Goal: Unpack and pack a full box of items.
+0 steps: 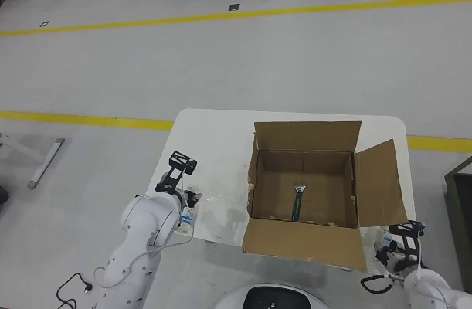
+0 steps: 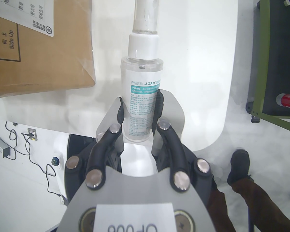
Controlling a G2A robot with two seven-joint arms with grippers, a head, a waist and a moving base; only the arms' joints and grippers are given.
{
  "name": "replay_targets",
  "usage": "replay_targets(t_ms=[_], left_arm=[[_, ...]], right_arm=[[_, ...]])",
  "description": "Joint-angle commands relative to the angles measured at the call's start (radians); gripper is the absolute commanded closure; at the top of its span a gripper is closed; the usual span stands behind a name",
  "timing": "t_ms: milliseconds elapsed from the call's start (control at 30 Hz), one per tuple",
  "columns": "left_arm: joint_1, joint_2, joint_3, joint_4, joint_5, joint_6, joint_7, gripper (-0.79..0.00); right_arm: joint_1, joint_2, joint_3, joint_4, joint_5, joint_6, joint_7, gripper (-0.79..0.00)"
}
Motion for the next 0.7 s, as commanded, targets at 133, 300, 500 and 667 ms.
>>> replay_targets(t_ms=[133, 300, 500, 667], left_arm=[[0.0, 0.0, 0.0, 0.0, 0.0, 0.0, 0.0, -0.785], [0.0, 0.0, 0.0, 0.0, 0.0, 0.0, 0.0, -0.785], [0.0, 0.0, 0.0, 0.0, 0.0, 0.0, 0.0, -0.785], [0.0, 0.0, 0.0, 0.0, 0.0, 0.0, 0.0, -0.785]], right_arm=[[0.028, 0.0, -0.011, 0.044, 0.002, 0.003, 0.036, 0.0], [0.048, -0.001, -0.023, 0.076, 0.001, -0.001, 0.051, 0.0], [0.059, -0.001, -0.028, 0.076, 0.001, 0.0, 0.047, -0.139], [0.056, 0.002, -0.021, 0.061, 0.0, -0.011, 0.058, -0.588]])
